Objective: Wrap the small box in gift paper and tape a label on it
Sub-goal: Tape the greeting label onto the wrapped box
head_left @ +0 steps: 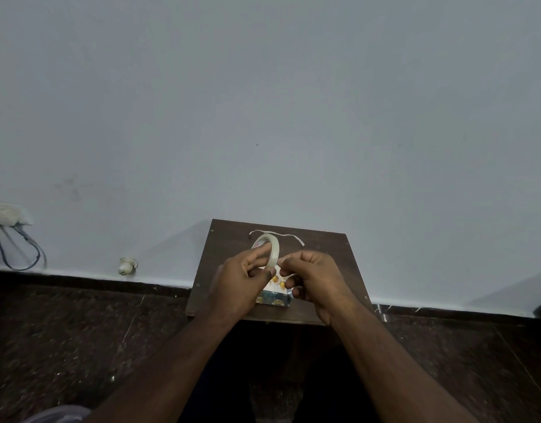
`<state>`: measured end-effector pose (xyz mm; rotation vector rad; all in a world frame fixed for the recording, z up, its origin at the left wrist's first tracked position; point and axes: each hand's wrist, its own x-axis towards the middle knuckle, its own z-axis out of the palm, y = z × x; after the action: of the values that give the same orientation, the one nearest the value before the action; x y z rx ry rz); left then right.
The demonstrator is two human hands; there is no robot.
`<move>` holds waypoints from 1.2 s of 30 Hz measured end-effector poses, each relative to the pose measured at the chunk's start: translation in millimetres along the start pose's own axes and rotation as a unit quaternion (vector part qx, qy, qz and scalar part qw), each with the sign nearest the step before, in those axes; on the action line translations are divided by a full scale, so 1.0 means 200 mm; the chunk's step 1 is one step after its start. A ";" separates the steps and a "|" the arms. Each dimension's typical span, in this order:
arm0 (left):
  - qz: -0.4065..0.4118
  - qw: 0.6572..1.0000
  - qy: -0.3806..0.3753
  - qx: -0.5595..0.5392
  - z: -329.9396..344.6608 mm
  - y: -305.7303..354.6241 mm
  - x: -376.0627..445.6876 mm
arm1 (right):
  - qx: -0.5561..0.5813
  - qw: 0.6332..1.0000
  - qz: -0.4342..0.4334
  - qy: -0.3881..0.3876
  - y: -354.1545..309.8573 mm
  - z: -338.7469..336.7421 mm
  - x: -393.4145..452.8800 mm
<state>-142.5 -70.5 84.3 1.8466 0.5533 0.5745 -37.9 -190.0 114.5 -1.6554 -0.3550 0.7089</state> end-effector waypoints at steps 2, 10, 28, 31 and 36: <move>-0.005 1.000 -0.005 -0.001 0.00 0.00 0.00 | -0.029 0.999 -0.036 0.007 0.00 0.00 0.00; -0.033 0.999 -0.029 -0.019 -0.01 0.00 0.00 | -0.444 0.845 -0.296 0.036 0.01 -0.03 0.01; -0.032 0.996 -0.044 -0.068 0.01 -0.01 0.01 | -0.498 0.760 -0.407 0.096 0.03 -0.06 0.06; -0.049 0.991 -0.051 -0.114 -0.01 0.01 -0.01 | -0.433 0.828 -0.350 0.068 0.03 -0.07 0.05; -0.062 0.988 -0.037 -0.133 -0.02 0.03 -0.01 | -0.246 0.943 -0.223 -0.028 0.08 -0.11 0.07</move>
<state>-145.8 -69.7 91.5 1.5626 0.5121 0.4700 -16.1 -203.2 98.0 -1.9240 -0.9767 0.3360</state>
